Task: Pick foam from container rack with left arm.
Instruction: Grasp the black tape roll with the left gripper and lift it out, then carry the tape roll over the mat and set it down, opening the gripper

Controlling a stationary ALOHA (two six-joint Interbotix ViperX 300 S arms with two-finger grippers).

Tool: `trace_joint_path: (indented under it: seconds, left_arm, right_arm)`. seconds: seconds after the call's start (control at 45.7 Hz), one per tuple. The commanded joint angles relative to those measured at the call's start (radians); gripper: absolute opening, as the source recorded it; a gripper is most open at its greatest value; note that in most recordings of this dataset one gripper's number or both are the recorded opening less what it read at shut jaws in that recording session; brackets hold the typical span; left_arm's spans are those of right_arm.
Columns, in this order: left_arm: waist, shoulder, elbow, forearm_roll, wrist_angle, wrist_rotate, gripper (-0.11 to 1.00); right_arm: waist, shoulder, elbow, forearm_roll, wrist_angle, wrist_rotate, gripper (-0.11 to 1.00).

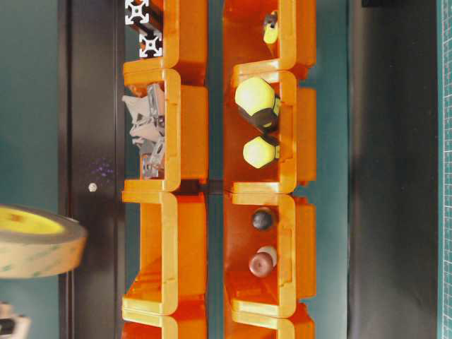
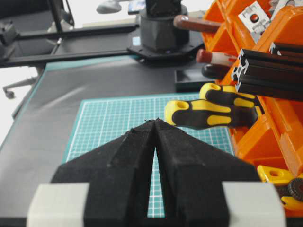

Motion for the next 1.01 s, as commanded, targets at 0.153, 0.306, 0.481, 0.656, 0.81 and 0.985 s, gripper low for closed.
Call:
trace_joint_path:
  seconds: [0.153,0.306,0.481,0.656,0.81,0.985]
  left_arm:
    - [-0.235,0.061,-0.040,0.005,0.066,0.321,0.26]
    - [-0.319,0.158,-0.063,0.005,0.146,0.508,0.26]
    - [-0.331,0.285,-0.106,0.005,0.360,0.538,0.26]
    - [-0.331,0.391,-0.137,0.005,0.528,0.538,0.26]
    - [-0.321,0.434,-0.132,0.005,0.537,0.538,0.26]
    - [-0.293,0.439,-0.129,0.005,0.545,0.540,0.26]
  right_arm:
    - [0.002,0.003,-0.014,0.003,-0.011,0.003,0.00]
    - [0.002,0.003,-0.014,0.003,-0.011,0.003,0.00]
    - [0.002,0.005,-0.014,0.005,-0.011,0.025,0.00]
    - [0.002,0.003,-0.014,0.005,-0.011,0.049,-0.01]
    - [0.002,0.003,-0.014,0.005,-0.015,0.051,0.00]
    - [0.002,0.003,-0.015,0.006,-0.017,0.051,0.00]
